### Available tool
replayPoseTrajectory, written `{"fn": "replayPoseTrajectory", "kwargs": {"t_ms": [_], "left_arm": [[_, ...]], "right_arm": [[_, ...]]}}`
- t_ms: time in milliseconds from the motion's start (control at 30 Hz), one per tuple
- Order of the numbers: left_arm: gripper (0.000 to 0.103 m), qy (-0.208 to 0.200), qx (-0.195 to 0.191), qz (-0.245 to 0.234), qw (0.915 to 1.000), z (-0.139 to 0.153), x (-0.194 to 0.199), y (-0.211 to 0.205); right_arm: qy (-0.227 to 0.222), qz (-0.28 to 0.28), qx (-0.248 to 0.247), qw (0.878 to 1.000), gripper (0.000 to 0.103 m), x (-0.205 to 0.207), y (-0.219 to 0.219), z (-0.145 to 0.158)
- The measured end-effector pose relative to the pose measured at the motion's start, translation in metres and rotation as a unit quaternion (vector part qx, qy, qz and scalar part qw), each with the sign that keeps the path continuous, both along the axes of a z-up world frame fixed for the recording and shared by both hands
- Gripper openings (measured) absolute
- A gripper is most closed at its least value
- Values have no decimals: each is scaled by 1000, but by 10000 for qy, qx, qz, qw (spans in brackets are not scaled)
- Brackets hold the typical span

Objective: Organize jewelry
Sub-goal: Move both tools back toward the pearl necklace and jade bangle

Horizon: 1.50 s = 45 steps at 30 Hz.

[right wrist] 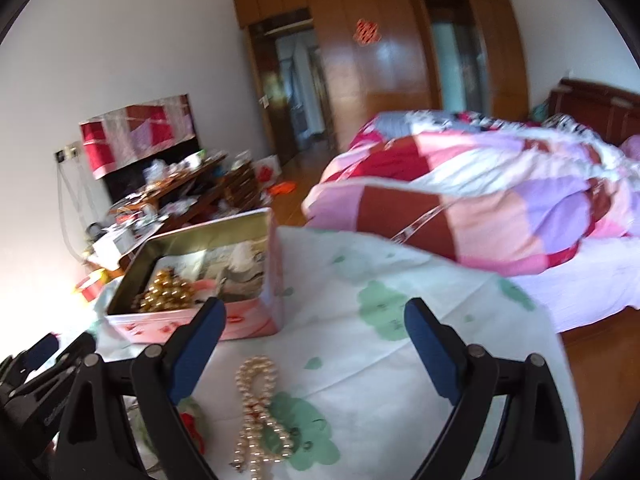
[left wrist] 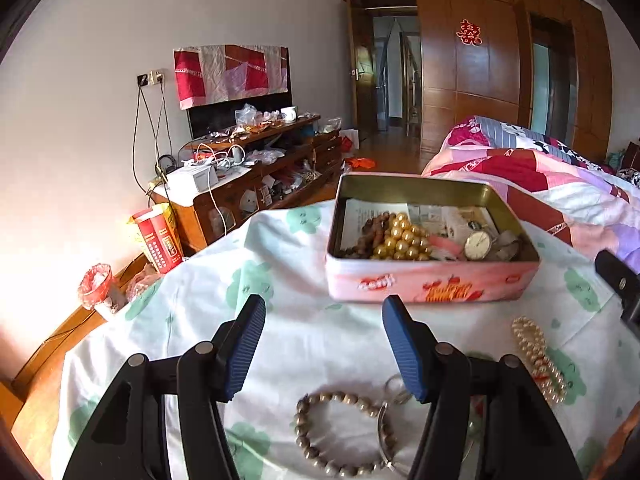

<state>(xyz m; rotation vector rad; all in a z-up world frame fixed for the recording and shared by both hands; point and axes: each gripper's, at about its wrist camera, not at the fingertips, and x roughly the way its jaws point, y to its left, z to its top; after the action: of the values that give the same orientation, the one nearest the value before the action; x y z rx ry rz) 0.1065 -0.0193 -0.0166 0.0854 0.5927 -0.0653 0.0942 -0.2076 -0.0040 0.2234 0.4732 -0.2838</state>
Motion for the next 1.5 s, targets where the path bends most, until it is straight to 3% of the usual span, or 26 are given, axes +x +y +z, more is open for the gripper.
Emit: {"fn": "replayPoseTrajectory", "kwargs": {"t_ms": [133, 567, 867, 900, 967, 1000, 1100, 1267, 1400, 1500], "left_arm": [[62, -16, 134, 22, 9999, -3, -5, -3], [62, -8, 66, 54, 10000, -3, -12, 1], [62, 232, -323, -134, 9991, -6, -20, 24], [62, 255, -421, -150, 9987, -6, -22, 30], [62, 324, -636, -123, 9974, -6, -22, 40], [62, 361, -777, -101, 9963, -6, -22, 45], [62, 534, -1130, -85, 9921, -9, -19, 57], [62, 740, -1360, -175, 9878, -12, -18, 61], [62, 683, -1234, -453, 9890, -10, -22, 51], [62, 603, -939, -752, 9909, -6, -27, 36]], "right_arm": [[46, -118, -259, 9996, 93, -1, 5, -1], [512, 311, -15, 9982, 93, -5, 8, -14], [663, 162, 53, 9977, 93, -13, 3, -15], [728, 64, 140, 9972, 92, -14, -2, -17], [833, 47, 457, 9955, 65, -17, -14, -21], [898, 82, 646, 9938, 62, -17, -19, -24], [812, 310, 904, 9921, 61, -21, -21, -24], [923, 900, 551, 9901, 61, -16, 7, -22], [1303, 1064, 410, 9849, 60, -4, 17, -30], [1523, 1322, 403, 9786, 50, 5, 23, -38]]}}
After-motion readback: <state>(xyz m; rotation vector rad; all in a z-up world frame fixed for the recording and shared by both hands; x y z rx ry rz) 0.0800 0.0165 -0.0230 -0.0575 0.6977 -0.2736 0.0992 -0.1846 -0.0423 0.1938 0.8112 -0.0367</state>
